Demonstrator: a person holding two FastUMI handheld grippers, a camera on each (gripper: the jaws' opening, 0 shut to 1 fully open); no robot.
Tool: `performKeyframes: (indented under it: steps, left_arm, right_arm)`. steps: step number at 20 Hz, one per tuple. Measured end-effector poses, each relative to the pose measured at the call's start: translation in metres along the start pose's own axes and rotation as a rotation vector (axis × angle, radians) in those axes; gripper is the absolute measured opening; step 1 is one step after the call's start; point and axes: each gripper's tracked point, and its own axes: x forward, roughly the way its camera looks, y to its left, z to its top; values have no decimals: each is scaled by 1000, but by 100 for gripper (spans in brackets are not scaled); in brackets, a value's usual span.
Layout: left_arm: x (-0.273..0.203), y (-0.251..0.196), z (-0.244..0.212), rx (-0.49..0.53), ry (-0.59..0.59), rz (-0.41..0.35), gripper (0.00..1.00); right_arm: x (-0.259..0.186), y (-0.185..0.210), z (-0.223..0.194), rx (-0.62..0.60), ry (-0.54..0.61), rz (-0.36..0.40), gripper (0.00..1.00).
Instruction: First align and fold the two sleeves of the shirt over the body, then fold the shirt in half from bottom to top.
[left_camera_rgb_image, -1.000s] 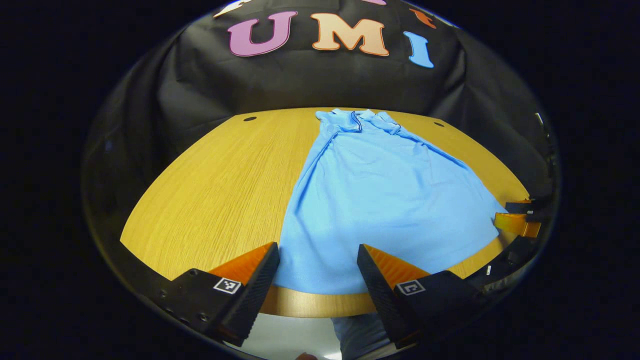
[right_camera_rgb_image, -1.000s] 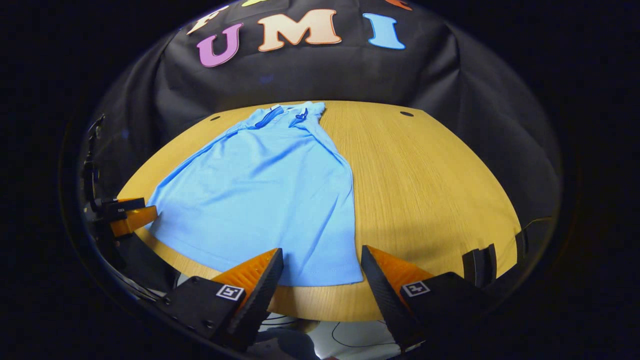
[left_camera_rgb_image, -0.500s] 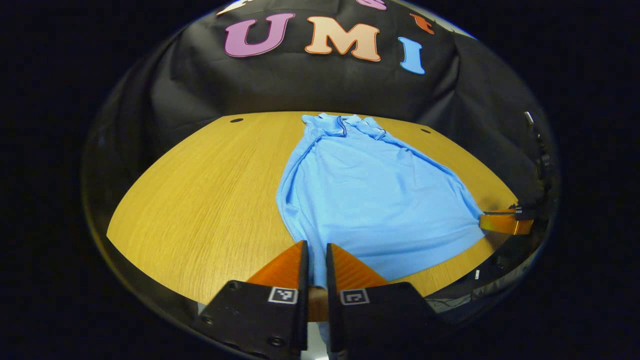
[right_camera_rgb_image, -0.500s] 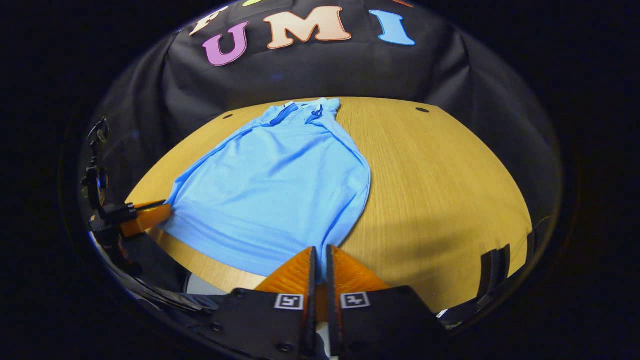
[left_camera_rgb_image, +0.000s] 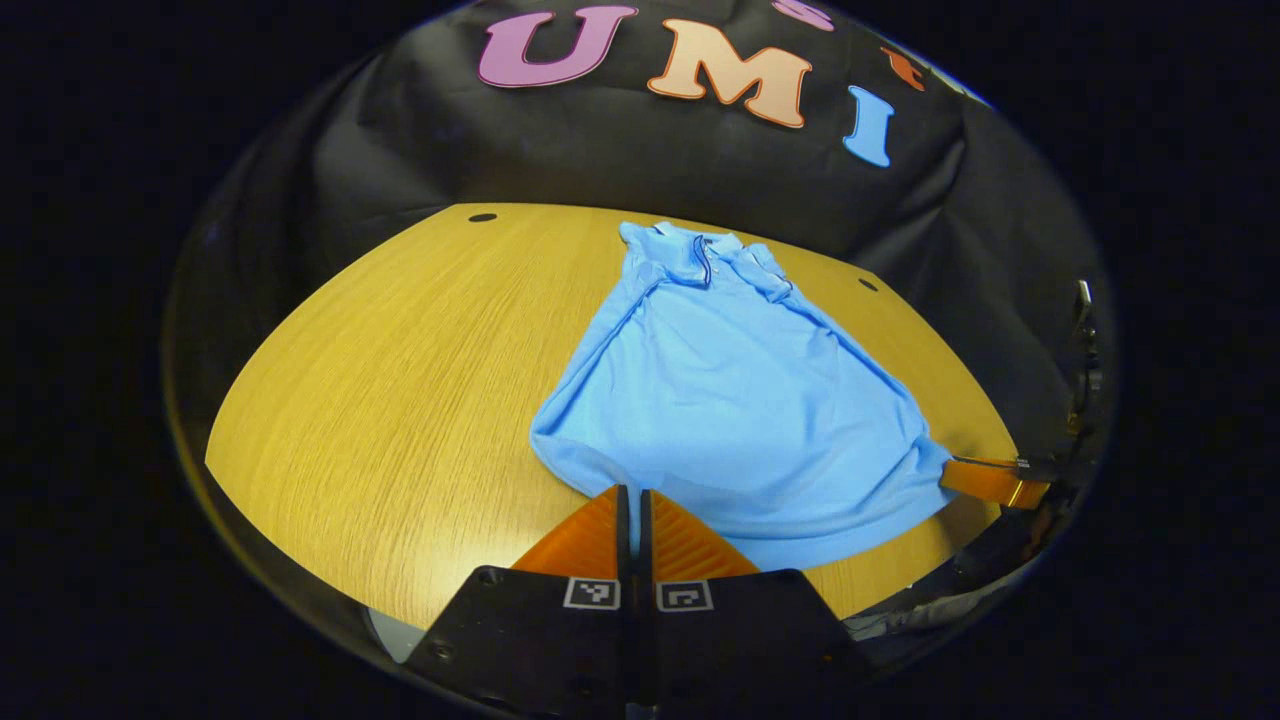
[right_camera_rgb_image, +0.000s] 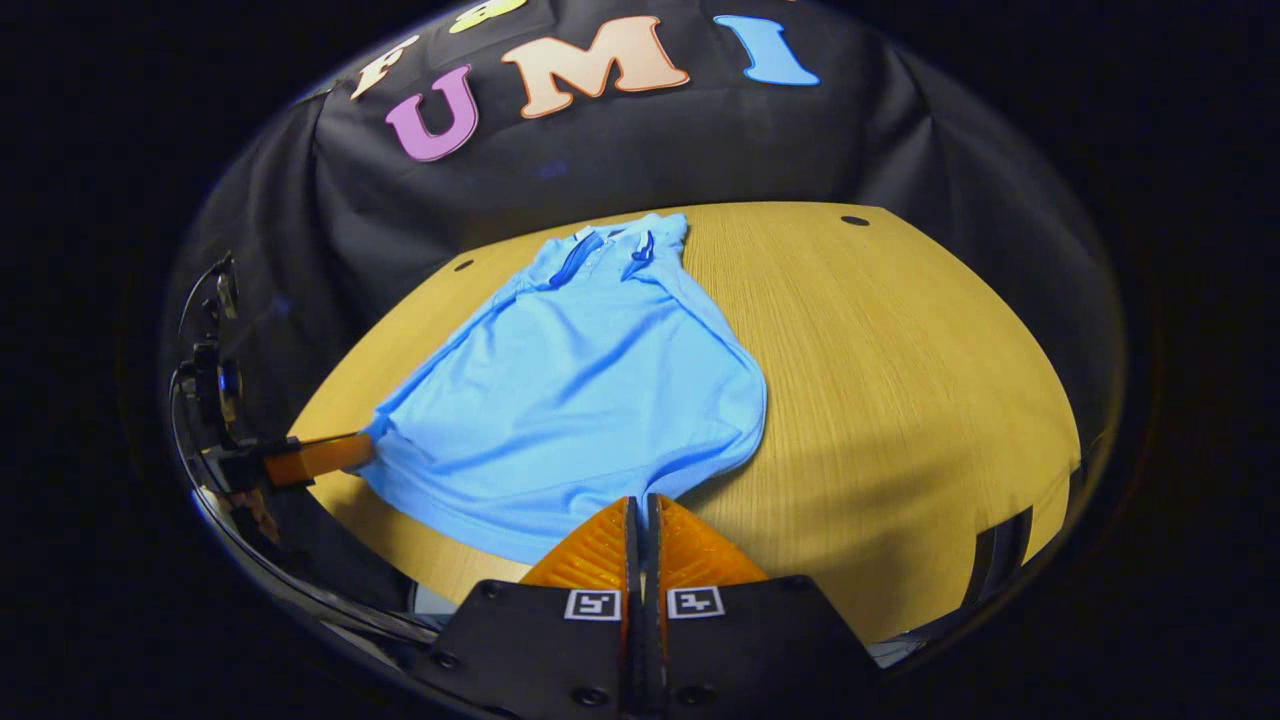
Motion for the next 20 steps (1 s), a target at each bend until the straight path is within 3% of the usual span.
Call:
performKeyframes:
  steps: [11,20]
  left_arm:
    - [41,-5,94,-12,-28,-42,0]
    - [107,-8,204,3,-136,-67,0]
  right_arm:
    - [43,9,115,77,-139,45,3]
    - [99,8,214,93,-241,74,2]
